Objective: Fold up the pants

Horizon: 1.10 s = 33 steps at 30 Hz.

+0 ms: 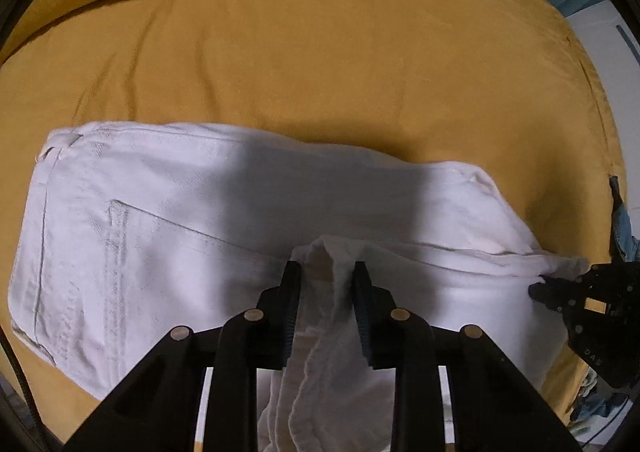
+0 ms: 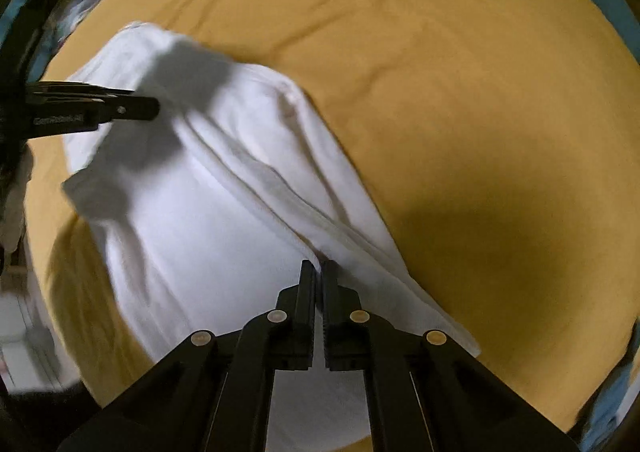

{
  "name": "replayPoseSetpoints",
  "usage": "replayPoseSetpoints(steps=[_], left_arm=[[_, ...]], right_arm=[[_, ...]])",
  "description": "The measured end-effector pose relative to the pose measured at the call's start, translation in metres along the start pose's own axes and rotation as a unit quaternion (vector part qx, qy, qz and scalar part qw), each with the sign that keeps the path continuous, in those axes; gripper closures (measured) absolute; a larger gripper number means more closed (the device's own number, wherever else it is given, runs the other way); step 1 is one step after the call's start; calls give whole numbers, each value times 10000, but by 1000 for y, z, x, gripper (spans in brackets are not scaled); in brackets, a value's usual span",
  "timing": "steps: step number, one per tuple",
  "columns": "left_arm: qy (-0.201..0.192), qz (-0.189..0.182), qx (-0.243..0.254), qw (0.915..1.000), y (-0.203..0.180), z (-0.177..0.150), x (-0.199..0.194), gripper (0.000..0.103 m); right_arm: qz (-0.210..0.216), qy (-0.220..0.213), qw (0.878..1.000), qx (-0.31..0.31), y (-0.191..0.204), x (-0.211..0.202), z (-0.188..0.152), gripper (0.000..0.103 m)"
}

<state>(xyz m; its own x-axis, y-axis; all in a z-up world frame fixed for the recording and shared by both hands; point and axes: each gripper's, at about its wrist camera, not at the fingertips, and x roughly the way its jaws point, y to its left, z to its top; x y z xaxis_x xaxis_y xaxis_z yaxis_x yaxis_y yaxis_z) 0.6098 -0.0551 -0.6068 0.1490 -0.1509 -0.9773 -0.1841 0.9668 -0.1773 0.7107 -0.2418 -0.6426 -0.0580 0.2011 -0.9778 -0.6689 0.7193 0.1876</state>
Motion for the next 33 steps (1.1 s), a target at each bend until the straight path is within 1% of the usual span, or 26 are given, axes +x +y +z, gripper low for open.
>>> replayPoseSetpoints(steps=[2,3,4,5,6,7,8,9,10,11,12,15,17,19,21,22,23,24,25,26,27,28,29,30,32,33], left_arm=[[-29,44,-12,10000,1,-6,-13,64],[-57,63,-125,9999,7,-13,-23,56],[-92,10,-211,9997,12,-16,-29,54],[-173,-122,-371,9991,19,-25,-40,52],[-207,-181,-461,9986,23,-31,-44,41],[-164,-170,-523,9984,26,-39,-45,34],[-58,-83,-514,9986,28,-47,-41,34],[104,128,-416,9990,30,-58,-30,34],[220,267,-361,9987,34,-70,-25,34],[483,378,-293,9977,41,-85,-10,34],[571,386,-281,9972,44,-92,-6,31],[698,383,-316,9963,61,-115,-5,31],[766,227,-566,9952,70,-118,-13,31],[672,94,-735,9950,72,-116,-24,31],[497,-228,-941,9941,72,-109,-30,32],[487,-246,-940,9941,73,-109,-30,32],[503,-236,-916,9942,70,-104,-24,32],[521,-278,-935,9939,69,-101,-18,32],[554,-258,-937,9937,67,-98,-9,32],[545,-162,-853,9947,62,-106,-8,33],[501,-63,-722,9961,60,-115,-6,44],[439,71,-564,9974,58,-115,-5,52],[362,126,-417,9984,58,-115,-6,54],[344,123,-368,9987,59,-112,-5,57],[377,151,-294,9987,56,-111,2,57],[406,182,-256,9987,58,-110,2,56]], right_arm=[[72,100,9992,372,-8,2,-1,99],[181,65,9979,615,-12,-6,-5,93],[287,-47,9960,849,-15,-17,-11,91],[361,-150,9945,969,-16,-25,-15,84],[519,-349,9913,1158,-17,-40,-26,72],[690,-539,9872,1333,-16,-52,-39,65],[764,-639,9848,1426,-15,-61,-49,53],[818,-720,9818,1555,-11,-66,-63,50],[847,-724,9788,1717,-10,-68,-78,49],[857,-685,9762,1868,-9,-63,-87,49],[878,-649,9727,2048,-11,-62,-95,49],[1244,-496,9470,2920,-23,-36,-133,49],[1341,-443,9269,3478,-23,-31,-163,49],[1320,-562,9125,3832,-26,-32,-181,49],[1299,-711,8906,4299,-32,-31,-204,49],[1263,-712,8782,4557,-37,-32,-218,49],[1207,-612,8697,4747,-41,-28,-228,44],[1194,-540,8619,4899,-42,-19,-232,43],[1234,-447,8497,5107,-46,-8,-241,43],[1329,-412,8409,5229,-48,-2,-246,43],[1635,-447,8253,5387,-50,10,-252,44],[1766,-440,8123,5540,-54,19,-259,49],[1724,-448,8083,5612,-58,19,-265,67],[1719,-513,8063,5636,-60,20,-269,74],[1541,-604,8148,5556,-66,19,-275,83],[1581,-610,8124,5580,-70,21,-281,83]])
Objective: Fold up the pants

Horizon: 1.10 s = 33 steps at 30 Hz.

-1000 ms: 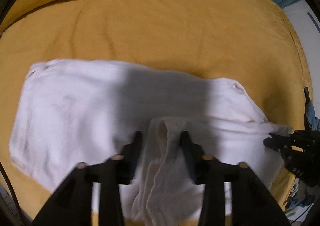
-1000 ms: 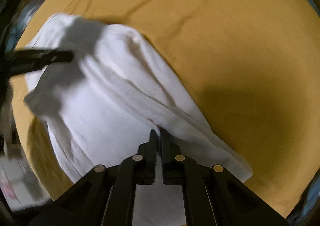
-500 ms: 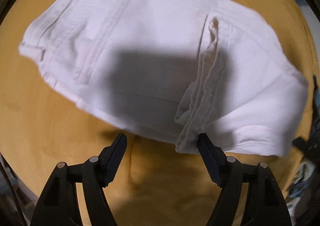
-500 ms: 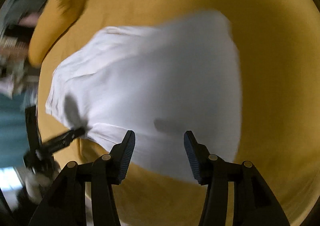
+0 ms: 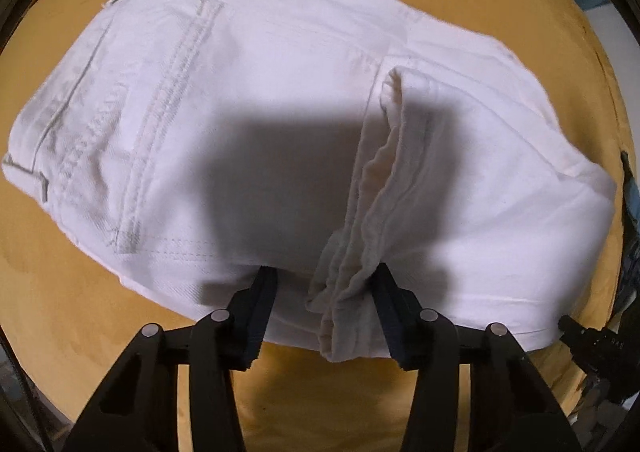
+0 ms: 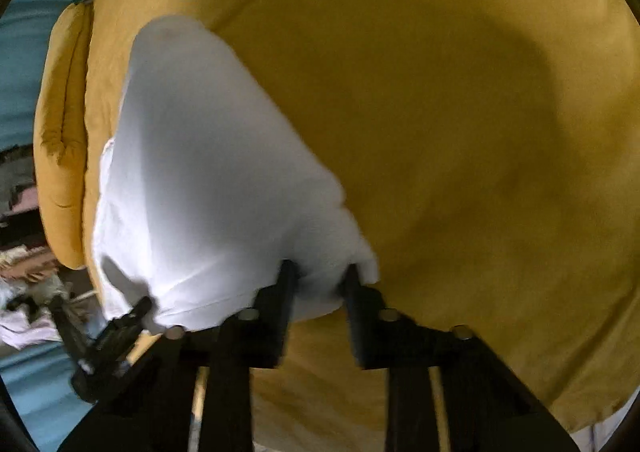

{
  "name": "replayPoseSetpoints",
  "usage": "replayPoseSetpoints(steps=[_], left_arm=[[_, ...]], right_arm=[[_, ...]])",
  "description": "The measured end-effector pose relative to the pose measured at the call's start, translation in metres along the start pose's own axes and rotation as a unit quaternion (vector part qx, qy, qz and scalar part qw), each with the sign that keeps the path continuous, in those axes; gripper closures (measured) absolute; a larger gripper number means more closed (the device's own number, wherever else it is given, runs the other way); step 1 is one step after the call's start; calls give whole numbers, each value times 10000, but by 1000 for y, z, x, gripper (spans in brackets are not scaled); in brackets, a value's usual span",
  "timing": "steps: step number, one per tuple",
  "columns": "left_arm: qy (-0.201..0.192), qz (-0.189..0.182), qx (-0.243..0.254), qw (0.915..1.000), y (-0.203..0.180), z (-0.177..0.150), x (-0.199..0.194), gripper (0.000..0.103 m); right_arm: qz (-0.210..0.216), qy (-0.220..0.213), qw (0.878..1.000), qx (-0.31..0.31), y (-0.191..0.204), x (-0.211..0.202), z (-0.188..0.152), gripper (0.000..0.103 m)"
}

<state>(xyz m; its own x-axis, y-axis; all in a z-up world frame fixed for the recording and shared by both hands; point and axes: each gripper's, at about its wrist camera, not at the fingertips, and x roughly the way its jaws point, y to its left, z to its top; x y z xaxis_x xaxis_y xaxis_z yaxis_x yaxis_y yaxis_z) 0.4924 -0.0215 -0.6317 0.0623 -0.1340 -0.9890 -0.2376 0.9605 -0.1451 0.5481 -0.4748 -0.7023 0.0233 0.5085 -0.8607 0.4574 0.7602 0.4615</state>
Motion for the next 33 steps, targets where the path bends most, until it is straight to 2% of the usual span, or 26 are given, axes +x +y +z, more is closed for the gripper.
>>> replayPoseSetpoints(steps=[2,3,5,7,8,9,10,11,12,13,16,17,20,22,23,24,25,27,29,30,31,33], left_arm=[[32,53,38,10000,-3,0,-11,55],[60,40,60,10000,-22,11,-12,55],[-87,3,84,9999,-29,8,-29,52],[-373,117,79,9992,-27,5,-49,36],[-583,268,18,9979,-22,2,-61,34],[-685,367,-13,9970,-19,-5,-67,34],[-824,650,-65,9945,-23,-2,-76,34],[-941,1108,-117,9893,-14,-3,-77,34],[-960,1313,-172,9865,-6,-2,-75,34],[-884,1384,-374,9857,7,-5,-70,34],[-616,1192,-983,9861,41,-15,-58,34],[-583,1177,-1090,9853,50,-22,-56,34],[-559,1232,-1363,9814,76,-33,-55,34],[-539,1213,-1489,9799,92,-39,-56,34],[-527,1191,-1532,9796,96,-42,-56,34],[-523,1161,-1572,9793,93,-45,-53,34],[-520,1091,-1641,9790,97,-45,-53,34],[-534,947,-1782,9780,114,-47,-56,34],[-582,774,-1940,9762,154,-61,-65,34],[-595,686,-2046,9746,160,-62,-66,34],[-597,662,-2089,9739,165,-67,-66,34],[-591,577,-2228,9714,178,-70,-64,34]], right_arm=[[-1,157,9998,-84,-1,9,-1,82],[-91,246,9991,-329,5,9,0,82],[-301,351,9969,-629,17,2,0,78],[-786,150,9893,-1222,39,-22,-1,73],[-971,-33,9816,-1644,53,-37,-5,60],[-1087,-189,9723,-2058,70,-48,-11,37],[-1072,-281,9658,-2343,88,-50,-15,29],[-931,-361,9531,-2858,113,-52,-27,26],[-965,-399,9384,-3294,132,-48,-39,26],[-1154,-486,9118,-3912,157,-37,-58,26],[-1199,-564,8374,-5303,205,8,-112,26],[-1194,-531,8227,-5533,213,20,-123,27],[-1170,-406,7662,-6305,242,72,-162,33],[-1261,-273,7451,-6543,255,106,-175,34],[-1281,-257,7425,-6570,262,118,-178,46],[-1330,-286,7439,-6543,263,124,-177,75],[-1313,-313,7499,-6476,265,127,-175,84],[-783,-395,7990,-5949,261,110,-156,94],[-408,-566,8355,-5450,256,87,-140,97],[-297,-746,8465,-5264,256,73,-135,97],[-236,-881,8522,-5152,258,65,-133,97],[-301,-890,8527,-5138,268,70,-135,97]])
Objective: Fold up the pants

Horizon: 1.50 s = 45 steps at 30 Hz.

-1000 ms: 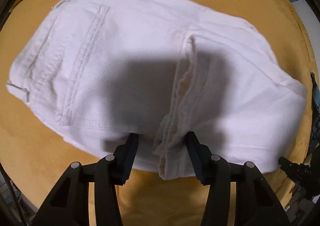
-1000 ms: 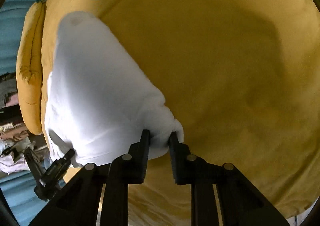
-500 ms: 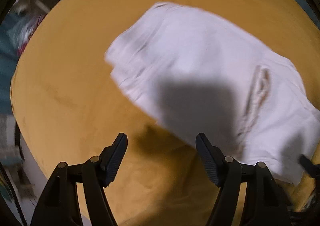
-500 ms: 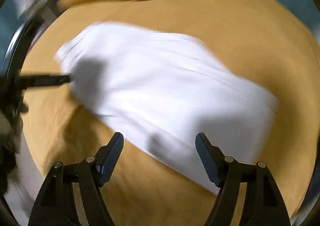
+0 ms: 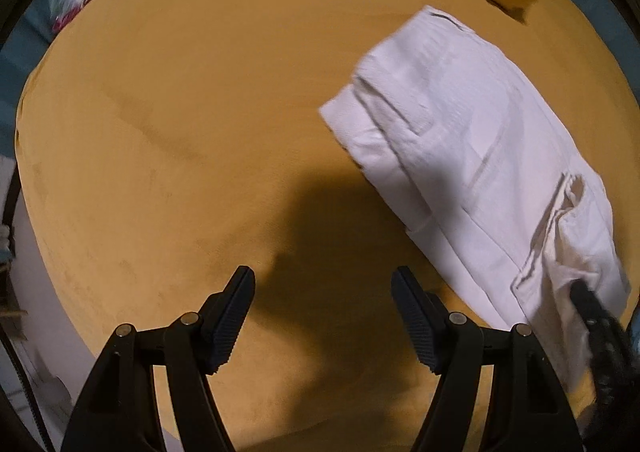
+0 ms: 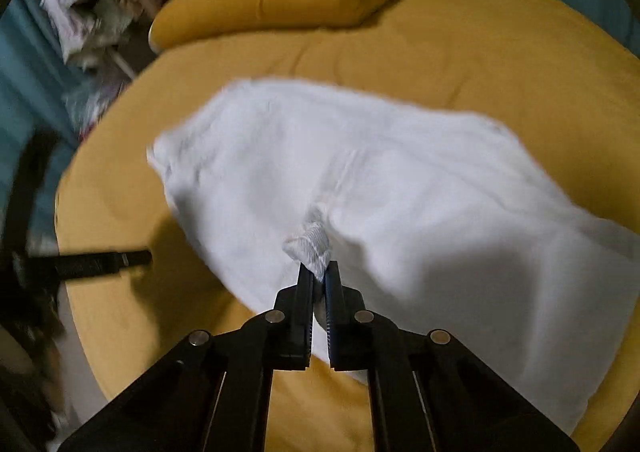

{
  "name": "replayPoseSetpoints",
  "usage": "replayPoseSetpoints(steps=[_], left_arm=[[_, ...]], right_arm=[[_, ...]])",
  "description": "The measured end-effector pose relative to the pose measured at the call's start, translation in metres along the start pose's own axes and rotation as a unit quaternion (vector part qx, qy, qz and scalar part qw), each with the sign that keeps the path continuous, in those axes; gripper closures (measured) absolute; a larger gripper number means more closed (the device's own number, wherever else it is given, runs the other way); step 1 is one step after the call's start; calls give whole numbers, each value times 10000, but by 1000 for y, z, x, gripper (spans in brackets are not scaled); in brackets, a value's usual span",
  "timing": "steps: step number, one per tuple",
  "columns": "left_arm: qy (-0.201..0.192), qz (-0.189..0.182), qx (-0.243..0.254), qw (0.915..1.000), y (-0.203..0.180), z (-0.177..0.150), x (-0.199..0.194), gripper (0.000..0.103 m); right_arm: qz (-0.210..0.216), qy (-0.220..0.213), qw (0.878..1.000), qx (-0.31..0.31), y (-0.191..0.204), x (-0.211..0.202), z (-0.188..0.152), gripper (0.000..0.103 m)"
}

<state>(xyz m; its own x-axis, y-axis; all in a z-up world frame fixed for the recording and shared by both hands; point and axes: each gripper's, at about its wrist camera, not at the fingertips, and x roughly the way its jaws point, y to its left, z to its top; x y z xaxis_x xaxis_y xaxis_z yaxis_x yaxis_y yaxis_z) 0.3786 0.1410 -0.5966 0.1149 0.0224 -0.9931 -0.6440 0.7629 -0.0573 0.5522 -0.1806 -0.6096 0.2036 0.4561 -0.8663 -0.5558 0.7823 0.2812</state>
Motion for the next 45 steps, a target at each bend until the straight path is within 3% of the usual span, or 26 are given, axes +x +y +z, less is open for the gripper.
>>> replayPoseSetpoints(steps=[3,6,8,10,11,12,15,19,21,25,29,30,31,33,37,39,40,41,42,43,45], left_arm=[[-17,-379,-282,9989,17,22,-1,34],[-69,-1286,-840,9881,40,34,5,34],[19,-2346,-1574,9593,57,39,19,34],[174,-3399,-2233,9134,68,48,36,34],[200,-3806,-2500,8901,71,50,46,34],[200,-4014,-2650,8765,72,52,53,34],[237,-4108,-2894,8642,68,58,72,34],[300,-3834,-2973,8739,48,71,70,29],[321,-3687,-2923,8818,43,73,62,29],[203,-3237,-2983,8977,57,45,47,27],[181,-3647,-3187,8747,79,31,68,24],[187,-3747,-3185,8705,79,34,73,21],[124,-3905,-3136,8655,77,40,78,11],[32,-3959,-3067,8656,73,51,76,7],[-59,-3861,-2853,8772,60,75,78,6],[-203,-3700,-2663,8898,54,79,74,6],[-324,-3597,-2525,8977,48,82,68,17],[-428,-3522,-2349,9050,45,80,64,36],[-488,-3487,-2103,9120,37,81,61,67],[-678,-3323,-1746,9244,27,82,48,69],[-1042,-3215,-1280,9324,10,80,24,71]], right_arm=[[-108,419,9991,-9,12,39,6,97],[31,770,9967,261,8,61,8,93],[386,976,9926,618,-6,58,10,90],[994,953,9825,1256,-29,42,8,52],[1115,883,9792,1448,-37,36,7,15],[1228,788,9756,1640,-48,27,3,10],[999,704,9747,1874,-68,12,-6,10],[336,781,9741,2095,-90,4,-24,10],[234,854,9698,2271,-101,10,-31,10],[177,817,9659,2451,-112,11,-40,10],[135,875,9656,2445,-108,12,-40,10],[127,882,9658,2434,-107,14,-40,10],[118,889,9665,2404,-108,15,-40,10],[104,892,9671,2379,-111,16,-37,10],[146,858,9657,2448,-118,9,-39,10],[159,862,9648,2480,-119,10,-39,10],[167,860,9642,2504,-119,10,-39,10],[176,855,9638,2518,-120,10,-40,10],[178,856,9634,2536,-121,10,-40,10],[163,862,9631,2544,-121,10,-40,10],[152,830,9619,2600,-126,6,-43,10]])
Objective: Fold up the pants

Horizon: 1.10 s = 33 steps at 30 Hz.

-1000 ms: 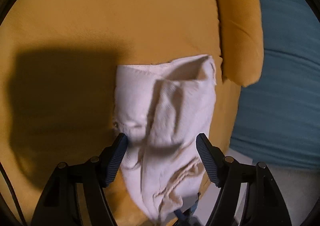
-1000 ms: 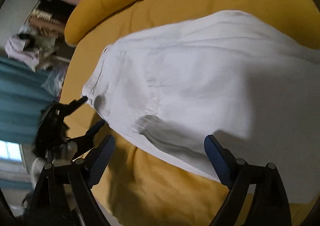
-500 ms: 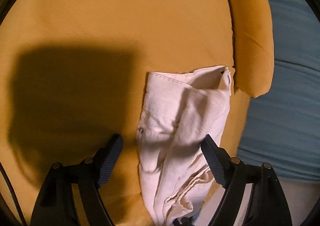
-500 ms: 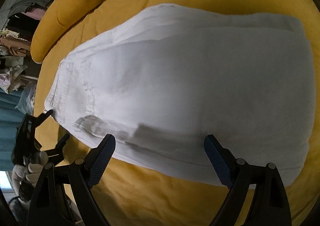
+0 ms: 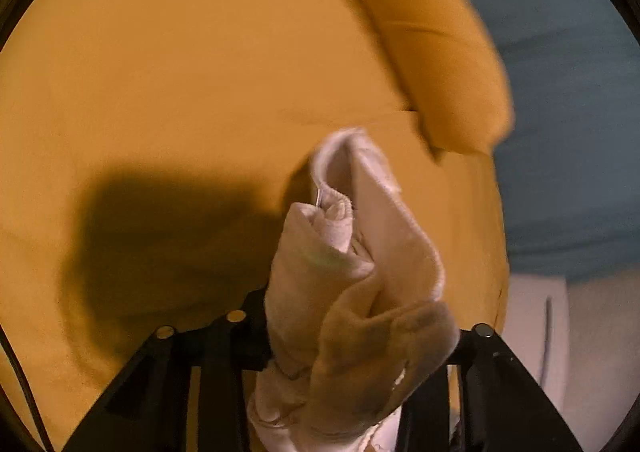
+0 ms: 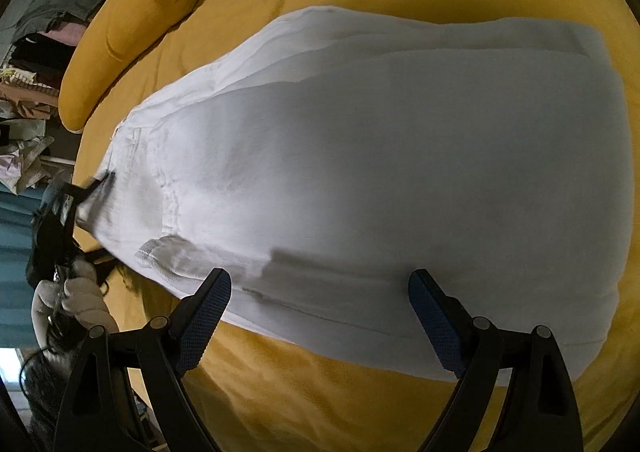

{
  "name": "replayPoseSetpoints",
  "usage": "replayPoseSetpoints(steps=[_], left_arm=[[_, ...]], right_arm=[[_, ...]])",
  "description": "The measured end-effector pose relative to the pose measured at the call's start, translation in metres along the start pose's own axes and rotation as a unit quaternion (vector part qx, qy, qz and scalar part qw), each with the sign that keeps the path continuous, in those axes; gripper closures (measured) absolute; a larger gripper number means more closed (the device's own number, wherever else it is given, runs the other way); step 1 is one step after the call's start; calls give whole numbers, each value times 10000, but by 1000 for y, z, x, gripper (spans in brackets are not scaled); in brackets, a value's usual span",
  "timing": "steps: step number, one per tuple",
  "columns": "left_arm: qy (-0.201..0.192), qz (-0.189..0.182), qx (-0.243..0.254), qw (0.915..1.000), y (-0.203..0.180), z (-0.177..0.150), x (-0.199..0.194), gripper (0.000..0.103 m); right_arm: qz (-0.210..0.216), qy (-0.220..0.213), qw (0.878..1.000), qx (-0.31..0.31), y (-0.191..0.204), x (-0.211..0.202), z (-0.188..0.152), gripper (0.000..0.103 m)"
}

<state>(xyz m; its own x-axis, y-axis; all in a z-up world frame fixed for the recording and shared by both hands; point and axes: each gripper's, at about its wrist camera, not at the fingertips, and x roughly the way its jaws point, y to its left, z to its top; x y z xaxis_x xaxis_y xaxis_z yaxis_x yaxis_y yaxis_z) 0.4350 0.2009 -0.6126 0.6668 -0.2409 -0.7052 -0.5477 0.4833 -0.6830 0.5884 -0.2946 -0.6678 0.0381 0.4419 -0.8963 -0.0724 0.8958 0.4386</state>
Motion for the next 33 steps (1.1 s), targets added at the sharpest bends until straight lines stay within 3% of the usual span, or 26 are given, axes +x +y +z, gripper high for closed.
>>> replayPoseSetpoints(steps=[3,4,5,6,8,9,12,13,14,16,18,21,23,26,27,28,29,30,32,33], left_arm=[[-217,-197,757,9967,-57,-8,-17,73],[-287,-250,1159,9925,-83,-18,-27,73],[-362,-384,1795,9823,-121,-36,-41,73],[-384,-414,2118,9757,-140,-48,-45,73],[-273,-614,3073,9493,-198,-98,-54,73],[-218,-673,3264,9426,-210,-114,-52,73],[421,-597,4028,9124,-252,-198,-8,74],[588,-574,4116,9076,-253,-217,-1,74],[930,-444,4357,8942,-259,-251,24,74],[1246,-190,4723,8724,-264,-289,56,74],[1541,267,5213,8389,-259,-336,95,74],[1685,613,5488,8165,-244,-367,116,74],[1648,751,5777,7959,-245,-377,120,72],[1664,695,5946,7835,-256,-377,105,54],[1612,515,5937,7867,-260,-375,91,39],[1542,425,5909,7907,-266,-369,86,17],[1518,236,5805,7996,-266,-365,67,5],[1579,126,5665,8087,-266,-359,56,0],[1645,66,5223,8367,-262,-341,30,0],[1629,95,5093,8450,-263,-327,30,0]], right_arm=[[-5,-62,9999,149,-15,-7,-1,10],[-6,-73,9997,221,-21,-9,-2,10],[5,-77,9995,321,-30,-11,-3,10],[40,-71,9989,457,-41,-13,-5,11],[99,-77,9969,771,-65,-20,-9,11],[158,-83,9955,932,-76,-24,-11,11],[376,-147,9866,1582,-120,-45,-24,11],[413,-183,9835,1751,-133,-52,-28,12],[444,-235,9789,1980,-152,-62,-35,12],[308,-272,9739,2231,-176,-75,-42,12],[141,-359,9685,2460,-205,-90,-53,12],[-22,-433,9613,2722,-239,-102,-64,12],[-64,-512,9574,2840,-254,-108,-67,12],[77,-600,9549,2907,-264,-114,-65,12],[170,-633,9543,2916,-267,-116,-63,12],[348,-695,9535,2912,-267,-118,-58,11],[504,-750,9531,2889,-268,-119,-54,11],[642,-801,9530,2850,-268,-122,-54,11],[957,-861,9544,2694,-264,-126,-46,11],[1100,-861,9552,2611,-259,-126,-40,11]])
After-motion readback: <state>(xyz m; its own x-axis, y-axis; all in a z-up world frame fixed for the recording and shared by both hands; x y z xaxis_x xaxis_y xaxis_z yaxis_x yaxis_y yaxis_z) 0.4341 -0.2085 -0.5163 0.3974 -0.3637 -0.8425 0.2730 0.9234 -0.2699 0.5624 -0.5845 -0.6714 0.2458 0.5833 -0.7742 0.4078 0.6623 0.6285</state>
